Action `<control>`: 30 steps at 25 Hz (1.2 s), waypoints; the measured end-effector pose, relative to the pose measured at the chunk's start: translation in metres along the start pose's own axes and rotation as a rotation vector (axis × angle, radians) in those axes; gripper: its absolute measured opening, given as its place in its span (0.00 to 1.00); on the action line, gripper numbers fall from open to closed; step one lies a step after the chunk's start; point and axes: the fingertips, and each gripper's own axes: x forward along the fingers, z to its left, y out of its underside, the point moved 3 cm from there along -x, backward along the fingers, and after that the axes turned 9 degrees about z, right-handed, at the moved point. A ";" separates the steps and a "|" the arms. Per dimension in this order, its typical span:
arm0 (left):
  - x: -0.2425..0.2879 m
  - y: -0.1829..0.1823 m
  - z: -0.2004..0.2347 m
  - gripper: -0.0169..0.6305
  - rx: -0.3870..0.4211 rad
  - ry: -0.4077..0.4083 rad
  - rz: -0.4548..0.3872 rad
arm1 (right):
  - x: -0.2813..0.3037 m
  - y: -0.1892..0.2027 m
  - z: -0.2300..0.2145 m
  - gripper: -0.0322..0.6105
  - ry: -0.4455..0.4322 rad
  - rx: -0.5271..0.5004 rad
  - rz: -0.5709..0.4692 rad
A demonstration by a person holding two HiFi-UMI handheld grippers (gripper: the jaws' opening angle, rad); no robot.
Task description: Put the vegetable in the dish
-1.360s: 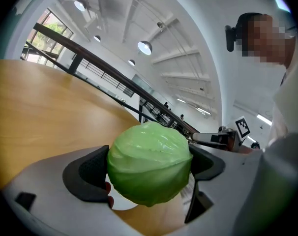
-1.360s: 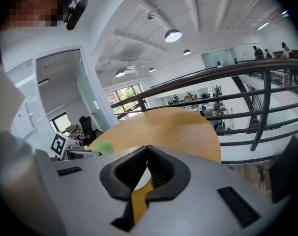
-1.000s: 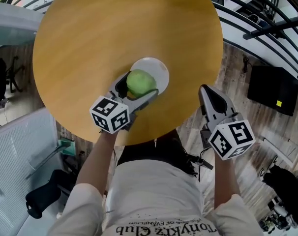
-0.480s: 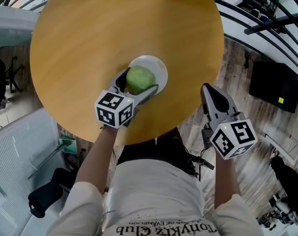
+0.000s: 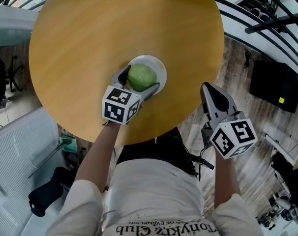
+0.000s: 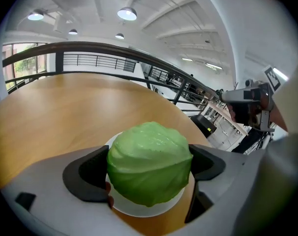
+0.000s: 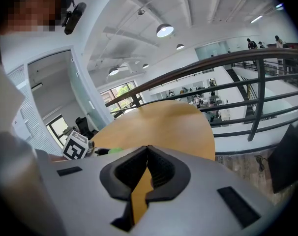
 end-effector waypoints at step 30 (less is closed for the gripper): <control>0.024 -0.004 -0.002 0.78 0.117 -0.077 0.161 | 0.006 0.004 -0.009 0.09 -0.006 0.028 0.009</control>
